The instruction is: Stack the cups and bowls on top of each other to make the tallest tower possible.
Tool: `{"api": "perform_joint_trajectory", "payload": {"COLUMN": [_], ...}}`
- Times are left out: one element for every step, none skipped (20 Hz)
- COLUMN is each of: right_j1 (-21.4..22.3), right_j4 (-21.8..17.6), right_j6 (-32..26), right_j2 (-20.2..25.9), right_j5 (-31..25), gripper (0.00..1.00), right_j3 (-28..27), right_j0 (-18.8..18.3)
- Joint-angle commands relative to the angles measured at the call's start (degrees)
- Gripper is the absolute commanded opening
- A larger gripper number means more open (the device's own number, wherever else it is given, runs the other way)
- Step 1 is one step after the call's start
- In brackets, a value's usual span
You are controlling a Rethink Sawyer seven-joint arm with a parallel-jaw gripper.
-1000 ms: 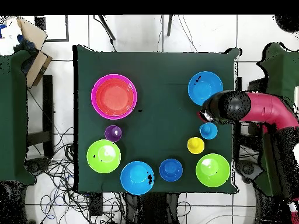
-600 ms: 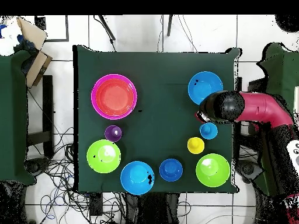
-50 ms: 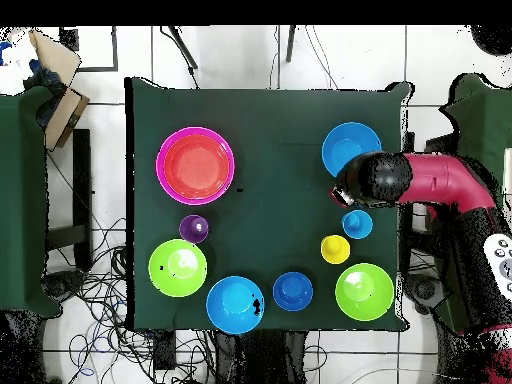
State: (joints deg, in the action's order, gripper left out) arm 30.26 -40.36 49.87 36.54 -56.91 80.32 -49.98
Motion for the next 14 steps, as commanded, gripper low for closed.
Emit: {"api": "perform_joint_trajectory", "payload": {"right_j1": [-4.77, -4.99, -4.84, -5.01, -4.18, -4.12, -3.8, -3.84, -3.88, -3.91, -3.93, -3.9, -4.01, -4.04], "right_j4": [-4.12, -4.1, -4.05, -4.04, -4.06, -4.04, -4.05, -4.06, -4.08, -4.06, -4.05, -4.03, -4.1, -4.14], "right_j6": [-7.49, -7.71, -7.94, -8.33, -8.37, -8.69, -8.68, -8.59, -8.51, -8.3, -8.1, -8.17, -8.63, -8.96], "right_j2": [-2.05, -2.08, -2.13, -2.13, -2.3, -2.3, -2.37, -2.4, -2.43, -2.41, -2.39, -2.34, -2.21, -2.08], "right_j5": [-3.49, -3.72, -3.51, -3.62, -2.79, -2.83, -2.38, -2.24, -2.1, -1.9, -1.71, -1.74, -1.75, -1.76], "gripper": [1.0, 1.0, 1.0, 1.0, 1.0, 1.0, 1.0, 1.0, 1.0, 1.0, 1.0, 1.0, 1.0, 1.0], "right_j3": [-5.42, -5.86, -5.42, -5.66, -3.89, -3.79, -2.93, -2.86, -2.79, -2.78, -2.77, -2.77, -2.91, -2.92], "right_j0": [4.02, 4.24, 4.08, 4.17, 3.55, 3.45, 3.13, 3.05, 2.97, 2.95, 2.94, 2.99, 2.97, 2.97]}}
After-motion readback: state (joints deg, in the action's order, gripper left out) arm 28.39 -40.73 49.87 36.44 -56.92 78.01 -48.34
